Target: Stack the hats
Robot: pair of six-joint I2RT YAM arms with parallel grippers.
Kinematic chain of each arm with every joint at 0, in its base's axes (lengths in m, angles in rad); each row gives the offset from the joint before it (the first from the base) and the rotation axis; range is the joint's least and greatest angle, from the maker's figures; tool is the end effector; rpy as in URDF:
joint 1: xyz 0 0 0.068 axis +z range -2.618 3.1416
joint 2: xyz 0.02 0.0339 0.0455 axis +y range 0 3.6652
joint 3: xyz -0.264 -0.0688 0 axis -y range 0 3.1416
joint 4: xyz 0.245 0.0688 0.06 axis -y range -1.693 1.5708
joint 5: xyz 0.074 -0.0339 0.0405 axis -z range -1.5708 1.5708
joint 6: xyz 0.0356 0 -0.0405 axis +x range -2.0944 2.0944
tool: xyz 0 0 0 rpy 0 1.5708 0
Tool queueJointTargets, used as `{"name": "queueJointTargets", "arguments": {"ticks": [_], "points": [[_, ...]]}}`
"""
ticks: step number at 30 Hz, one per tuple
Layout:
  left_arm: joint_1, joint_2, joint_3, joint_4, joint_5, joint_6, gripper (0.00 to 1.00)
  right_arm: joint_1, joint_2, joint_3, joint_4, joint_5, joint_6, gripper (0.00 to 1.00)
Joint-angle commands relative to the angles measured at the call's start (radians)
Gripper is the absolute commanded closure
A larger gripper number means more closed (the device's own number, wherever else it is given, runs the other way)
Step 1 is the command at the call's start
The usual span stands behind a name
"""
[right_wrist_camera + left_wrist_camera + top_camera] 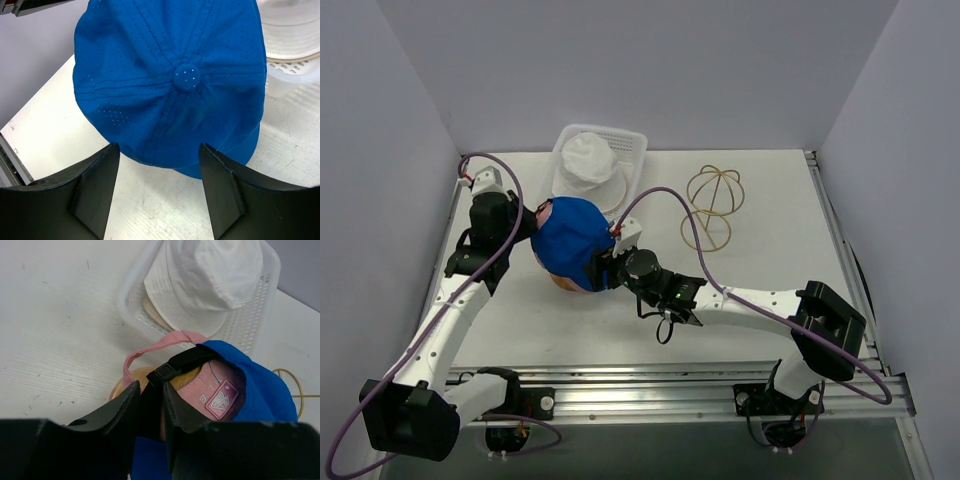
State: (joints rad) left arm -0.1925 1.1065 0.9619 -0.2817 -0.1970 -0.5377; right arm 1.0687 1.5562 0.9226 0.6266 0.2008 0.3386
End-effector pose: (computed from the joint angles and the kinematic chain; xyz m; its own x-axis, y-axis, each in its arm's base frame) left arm 0.2487 -0.0414 0.3286 -0.3551 -0.4425 -0.8235 -0.1970 0.8965 -0.3968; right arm 0.1785 0.3104 0.2800 -0.2566 0.2089 -0.9437 -0.7185 0.6118 0.3308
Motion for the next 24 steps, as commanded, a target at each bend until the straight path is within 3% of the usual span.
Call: {"name": "queueJointTargets", "arguments": {"ticks": [1, 10, 17, 24], "points": [[-0.008, -0.025, 0.032, 0.009, -0.001, -0.004, 0.66, 0.010, 0.010, 0.041, 0.042, 0.012, -0.012, 0.40], [-0.012, 0.007, 0.034, 0.030, -0.024, -0.004, 0.64, 0.010, 0.008, 0.038, 0.042, 0.014, -0.015, 0.40], [-0.012, 0.036, 0.028, 0.047, -0.039, 0.001, 0.69, 0.010, 0.011, 0.041, 0.036, 0.015, -0.019, 0.40], [-0.012, 0.007, 0.015, 0.053, -0.045, 0.010, 0.86, 0.010, 0.027, 0.045, 0.039, 0.006, -0.019, 0.40]]}}
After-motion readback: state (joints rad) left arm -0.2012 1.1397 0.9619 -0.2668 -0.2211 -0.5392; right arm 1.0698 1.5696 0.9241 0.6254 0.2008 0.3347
